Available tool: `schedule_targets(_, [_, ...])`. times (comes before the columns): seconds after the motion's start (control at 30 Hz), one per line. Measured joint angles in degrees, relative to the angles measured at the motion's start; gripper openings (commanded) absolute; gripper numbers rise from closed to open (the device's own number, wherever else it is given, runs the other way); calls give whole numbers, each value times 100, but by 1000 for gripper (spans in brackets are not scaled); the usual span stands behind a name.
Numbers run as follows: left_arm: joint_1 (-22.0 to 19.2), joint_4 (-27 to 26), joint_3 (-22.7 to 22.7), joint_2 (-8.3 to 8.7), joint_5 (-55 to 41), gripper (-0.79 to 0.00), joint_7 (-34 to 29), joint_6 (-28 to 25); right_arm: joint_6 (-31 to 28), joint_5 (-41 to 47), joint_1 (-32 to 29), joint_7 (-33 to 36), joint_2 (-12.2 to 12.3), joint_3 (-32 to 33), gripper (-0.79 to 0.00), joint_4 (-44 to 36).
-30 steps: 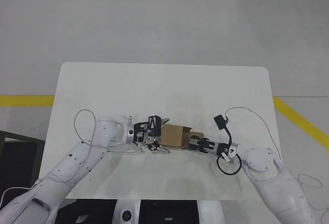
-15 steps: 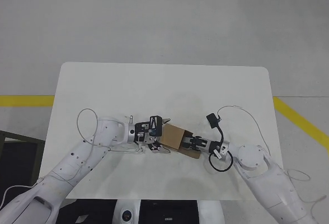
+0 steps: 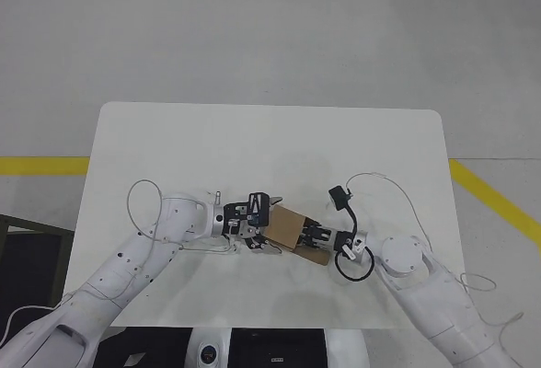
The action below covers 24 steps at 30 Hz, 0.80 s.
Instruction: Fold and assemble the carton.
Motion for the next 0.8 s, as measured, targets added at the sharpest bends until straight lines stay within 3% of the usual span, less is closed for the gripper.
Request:
schedule_targets(0.2, [0, 16, -31, -4, 11, 0, -51, -38, -52, 12, -97, 227, 63, 255, -785, -30])
schedule_targets(0.57, [5, 26, -84, -7, 47, 0, -37, -82, 162, -161, -827, 709, 328, 1231, -785, -718])
schedule_targets(0.8, [1, 45, -103, -14, 64, 0, -5, -104, 22, -279, -701, 710, 357, 1390, -785, -538])
